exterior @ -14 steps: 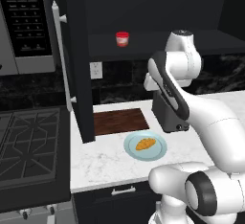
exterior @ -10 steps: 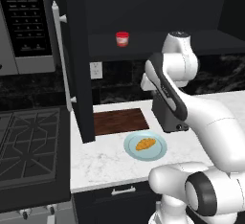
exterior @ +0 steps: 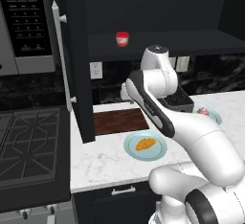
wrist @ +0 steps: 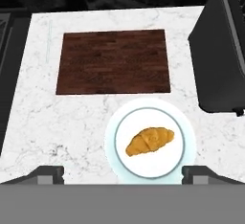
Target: From the different types of pastries on the counter, select a croissant and place it on the cutting board. Then retrieve a jar of jam from the cabinet and place it alongside the croissant on the cutting board.
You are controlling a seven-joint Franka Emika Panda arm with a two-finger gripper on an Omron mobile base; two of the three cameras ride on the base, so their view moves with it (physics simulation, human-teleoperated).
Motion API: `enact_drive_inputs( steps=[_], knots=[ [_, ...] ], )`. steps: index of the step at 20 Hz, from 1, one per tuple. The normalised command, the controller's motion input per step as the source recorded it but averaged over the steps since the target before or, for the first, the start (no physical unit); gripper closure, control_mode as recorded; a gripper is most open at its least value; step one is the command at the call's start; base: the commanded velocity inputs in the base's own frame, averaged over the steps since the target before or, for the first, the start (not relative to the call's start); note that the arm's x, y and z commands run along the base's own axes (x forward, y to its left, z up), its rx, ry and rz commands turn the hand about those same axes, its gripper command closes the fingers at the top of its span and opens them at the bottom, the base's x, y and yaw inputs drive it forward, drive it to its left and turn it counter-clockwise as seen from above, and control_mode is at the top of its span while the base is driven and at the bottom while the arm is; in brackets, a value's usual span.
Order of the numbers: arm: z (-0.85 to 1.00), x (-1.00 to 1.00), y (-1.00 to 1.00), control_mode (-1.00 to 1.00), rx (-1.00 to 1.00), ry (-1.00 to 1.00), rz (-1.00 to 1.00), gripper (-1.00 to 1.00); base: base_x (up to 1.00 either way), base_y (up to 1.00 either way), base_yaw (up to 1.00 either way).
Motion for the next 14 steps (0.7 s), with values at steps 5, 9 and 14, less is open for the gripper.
enact_drive_inputs(
  steps=[5,9,14],
  knots=[
    [0.68,0.0,0.43,-1.0,-0.18,-0.01,-0.03,-1.0,0.0,0.0,0.0],
    [0.54,-0.04,0.11,-1.0,-0.09,-0.04,0.0,-1.0,0.0,0.0,0.0],
    [0.25,-0.21,-0.52,-1.0,0.18,-0.13,0.0,-1.0,0.0,0.0,0.0]
  ],
)
